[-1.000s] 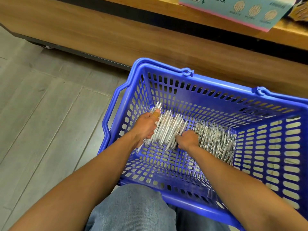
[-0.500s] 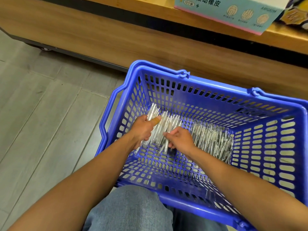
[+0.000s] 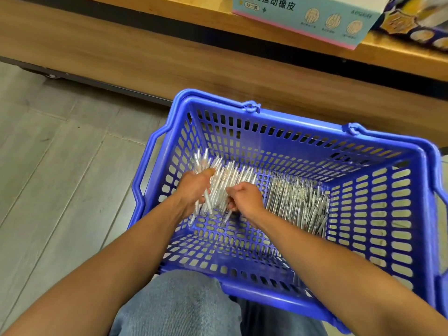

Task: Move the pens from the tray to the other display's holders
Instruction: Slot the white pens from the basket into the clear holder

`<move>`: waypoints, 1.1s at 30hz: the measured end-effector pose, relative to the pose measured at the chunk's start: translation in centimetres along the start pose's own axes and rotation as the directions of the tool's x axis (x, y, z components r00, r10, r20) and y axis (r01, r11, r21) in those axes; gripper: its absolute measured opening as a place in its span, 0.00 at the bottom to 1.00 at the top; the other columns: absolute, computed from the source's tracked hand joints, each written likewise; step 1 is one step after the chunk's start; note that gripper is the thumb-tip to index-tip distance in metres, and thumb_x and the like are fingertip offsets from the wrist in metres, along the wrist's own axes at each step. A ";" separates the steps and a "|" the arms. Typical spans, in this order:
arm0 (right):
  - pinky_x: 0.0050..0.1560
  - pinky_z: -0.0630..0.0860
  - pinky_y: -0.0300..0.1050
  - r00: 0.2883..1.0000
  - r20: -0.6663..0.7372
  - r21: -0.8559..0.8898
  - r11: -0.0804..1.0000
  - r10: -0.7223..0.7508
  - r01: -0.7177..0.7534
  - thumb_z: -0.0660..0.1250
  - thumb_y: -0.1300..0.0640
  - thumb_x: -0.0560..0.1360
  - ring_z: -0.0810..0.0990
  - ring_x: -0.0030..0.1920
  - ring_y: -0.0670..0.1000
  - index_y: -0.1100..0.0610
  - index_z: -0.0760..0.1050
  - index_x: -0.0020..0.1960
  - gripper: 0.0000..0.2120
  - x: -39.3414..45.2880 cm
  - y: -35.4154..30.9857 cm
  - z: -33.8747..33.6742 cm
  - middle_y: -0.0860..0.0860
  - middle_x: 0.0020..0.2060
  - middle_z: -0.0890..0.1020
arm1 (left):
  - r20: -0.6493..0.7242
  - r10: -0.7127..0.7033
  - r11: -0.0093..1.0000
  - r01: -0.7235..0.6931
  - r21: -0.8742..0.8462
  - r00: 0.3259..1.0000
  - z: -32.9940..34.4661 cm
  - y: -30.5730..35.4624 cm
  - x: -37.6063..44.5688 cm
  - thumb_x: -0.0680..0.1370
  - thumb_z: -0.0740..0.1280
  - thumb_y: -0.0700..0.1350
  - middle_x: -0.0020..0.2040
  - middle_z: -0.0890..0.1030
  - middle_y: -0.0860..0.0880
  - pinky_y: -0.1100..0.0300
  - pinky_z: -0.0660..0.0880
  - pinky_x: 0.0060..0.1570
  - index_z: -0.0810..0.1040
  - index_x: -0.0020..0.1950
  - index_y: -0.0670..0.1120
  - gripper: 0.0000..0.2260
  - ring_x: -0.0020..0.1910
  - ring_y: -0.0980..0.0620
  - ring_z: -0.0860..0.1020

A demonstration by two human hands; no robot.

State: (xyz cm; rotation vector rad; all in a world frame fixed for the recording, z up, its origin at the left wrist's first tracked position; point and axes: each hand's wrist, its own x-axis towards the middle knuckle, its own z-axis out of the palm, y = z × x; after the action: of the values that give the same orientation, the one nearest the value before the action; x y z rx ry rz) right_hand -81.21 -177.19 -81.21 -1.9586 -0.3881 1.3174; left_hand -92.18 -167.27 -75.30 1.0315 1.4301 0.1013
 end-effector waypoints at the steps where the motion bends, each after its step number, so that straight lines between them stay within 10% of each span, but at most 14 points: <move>1: 0.41 0.81 0.48 0.997 -0.076 -0.138 0.990 0.024 -0.034 0.67 0.57 0.78 0.79 0.31 0.52 0.64 0.79 0.40 0.12 0.6 0.6 0.1 0.61 0.36 0.83 | 0.008 -0.009 1.000 0.009 -0.016 1.000 0.0 0.0 0.0 0.81 0.66 0.50 0.42 0.77 0.47 0.57 0.74 0.38 0.70 0.68 0.38 0.21 0.41 0.51 0.77; 16: 0.26 0.67 0.39 0.950 -0.279 -0.447 0.857 0.139 -0.256 0.67 0.48 0.77 0.71 0.28 0.48 0.56 0.67 0.32 0.20 2.6 1.3 1.8 0.50 0.29 0.73 | 0.057 -0.041 0.998 0.038 0.045 0.998 0.0 -0.2 -0.1 0.80 0.66 0.54 0.33 0.72 0.50 0.63 0.71 0.40 0.65 0.74 0.38 0.29 0.23 0.57 0.71; 20: 0.28 0.70 0.42 0.952 -0.288 -0.492 0.836 0.108 -0.244 0.67 0.46 0.77 0.79 0.36 0.53 0.59 0.74 0.40 0.16 2.0 1.0 2.1 0.55 0.37 0.80 | 0.045 -0.037 0.998 0.035 0.043 0.998 0.0 -0.3 0.0 0.80 0.67 0.54 0.33 0.73 0.50 0.50 0.73 0.62 0.63 0.76 0.38 0.30 0.21 0.59 0.71; 28: 0.39 0.78 0.45 0.968 -0.237 -0.612 0.762 0.080 -0.213 0.62 0.57 0.78 0.82 0.48 0.58 0.64 0.78 0.54 0.12 1.1 0.3 2.1 0.59 0.49 0.82 | 0.039 -0.019 0.995 0.015 0.094 0.999 0.1 -0.3 -0.4 0.81 0.66 0.53 0.32 0.74 0.49 0.74 0.66 0.19 0.64 0.75 0.33 0.31 0.25 0.57 0.74; 33: 0.36 0.74 0.44 0.982 -0.166 -0.538 0.827 0.087 -0.165 0.62 0.54 0.80 0.79 0.40 0.55 0.63 0.75 0.50 0.11 0.6 0.8 1.3 0.56 0.42 0.79 | 0.026 -0.003 0.993 0.000 0.119 1.000 0.0 0.0 -0.8 0.81 0.66 0.52 0.34 0.75 0.49 0.71 0.68 0.22 0.59 0.77 0.36 0.32 0.31 0.54 0.73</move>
State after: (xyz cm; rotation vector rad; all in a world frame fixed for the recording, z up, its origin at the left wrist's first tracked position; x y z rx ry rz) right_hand -82.28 -176.81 -82.42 -2.5786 -0.6355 1.2316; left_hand -92.33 -167.79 -74.71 1.1253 1.4268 0.0019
